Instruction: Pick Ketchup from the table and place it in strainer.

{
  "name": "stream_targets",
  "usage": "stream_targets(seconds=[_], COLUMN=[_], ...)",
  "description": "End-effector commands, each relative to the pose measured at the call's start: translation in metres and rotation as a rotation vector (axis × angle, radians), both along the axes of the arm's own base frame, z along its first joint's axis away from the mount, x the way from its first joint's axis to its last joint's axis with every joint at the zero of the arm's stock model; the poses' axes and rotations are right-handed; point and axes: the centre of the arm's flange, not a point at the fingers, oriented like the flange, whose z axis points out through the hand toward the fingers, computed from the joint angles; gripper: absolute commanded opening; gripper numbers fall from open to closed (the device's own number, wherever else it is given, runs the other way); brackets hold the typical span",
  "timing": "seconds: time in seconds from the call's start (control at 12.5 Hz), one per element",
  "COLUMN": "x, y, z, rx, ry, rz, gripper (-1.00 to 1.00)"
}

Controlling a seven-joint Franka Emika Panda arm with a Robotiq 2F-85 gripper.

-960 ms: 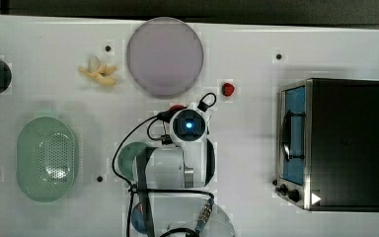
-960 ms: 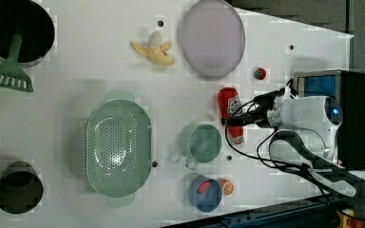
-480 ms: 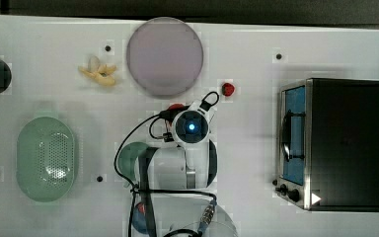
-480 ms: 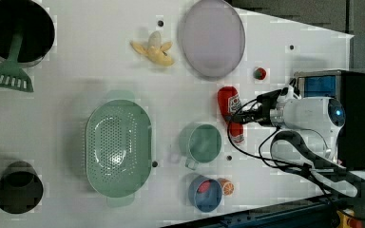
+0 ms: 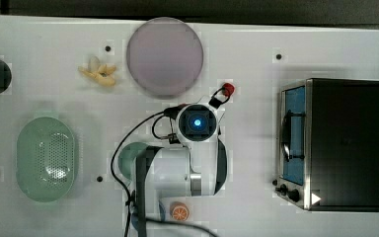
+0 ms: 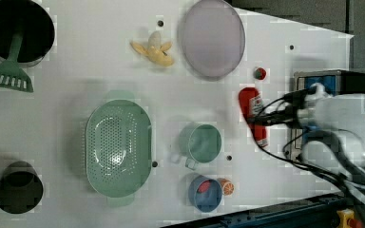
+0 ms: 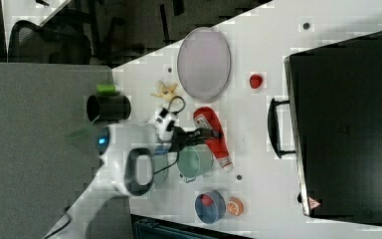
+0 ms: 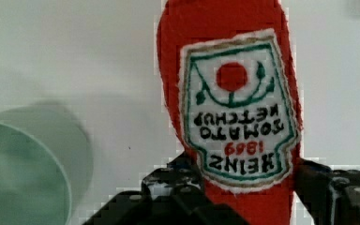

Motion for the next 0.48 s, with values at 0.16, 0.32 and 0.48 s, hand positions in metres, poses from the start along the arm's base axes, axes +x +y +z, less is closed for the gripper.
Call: stream_targets(seconds=[0.16,0.32,0.48], x=[0.019,0.011,0.006], y=[-0.004,0.008,0.028], z=[0.122,0.157,0.182], rx=[-0.029,-0.036,-0.034], ry=[-0.071,-0.033,-0.017], rz=[0.014,0.018,-0.021], gripper=[0.18,0.18,0.18])
